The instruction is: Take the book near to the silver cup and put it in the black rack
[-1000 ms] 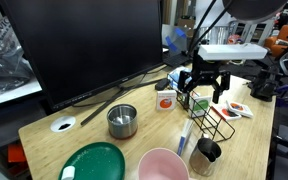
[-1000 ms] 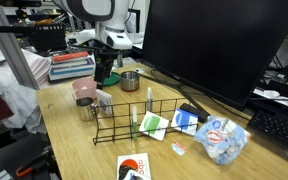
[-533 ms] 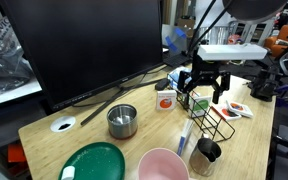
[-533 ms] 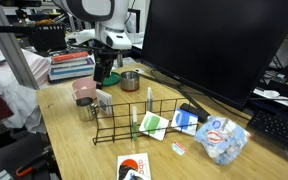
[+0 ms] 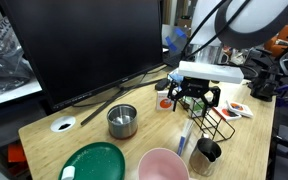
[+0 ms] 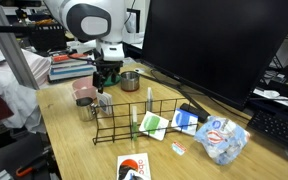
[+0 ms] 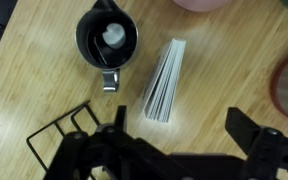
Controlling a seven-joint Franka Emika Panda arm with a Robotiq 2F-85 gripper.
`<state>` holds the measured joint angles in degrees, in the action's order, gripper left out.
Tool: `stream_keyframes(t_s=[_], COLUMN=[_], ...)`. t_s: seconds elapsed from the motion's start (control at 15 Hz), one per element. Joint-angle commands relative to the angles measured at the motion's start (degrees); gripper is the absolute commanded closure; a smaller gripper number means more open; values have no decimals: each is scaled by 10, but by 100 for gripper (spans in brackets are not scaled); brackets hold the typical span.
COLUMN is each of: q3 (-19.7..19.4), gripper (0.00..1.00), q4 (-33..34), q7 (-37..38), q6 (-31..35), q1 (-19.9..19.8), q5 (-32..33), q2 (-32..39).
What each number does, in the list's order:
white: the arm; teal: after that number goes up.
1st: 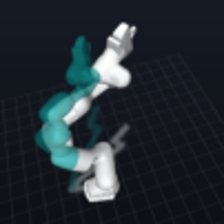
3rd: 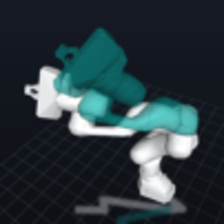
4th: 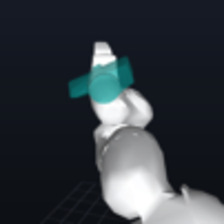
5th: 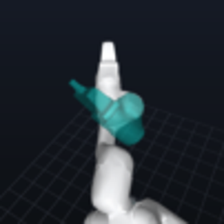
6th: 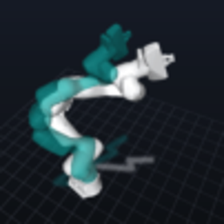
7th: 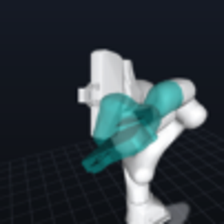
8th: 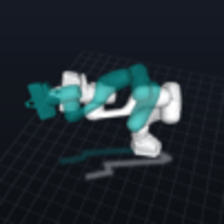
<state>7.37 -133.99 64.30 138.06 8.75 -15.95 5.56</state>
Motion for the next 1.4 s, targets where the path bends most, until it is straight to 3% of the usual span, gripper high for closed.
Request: stream_keyframes(t_s=[0.0,1.33], q3=[-1,-1], gripper=[0,0], q4=[-3,27], q7=[8,14], q6=[9,-10], q1=[2,24], q5=[0,3], q2=[1,89])
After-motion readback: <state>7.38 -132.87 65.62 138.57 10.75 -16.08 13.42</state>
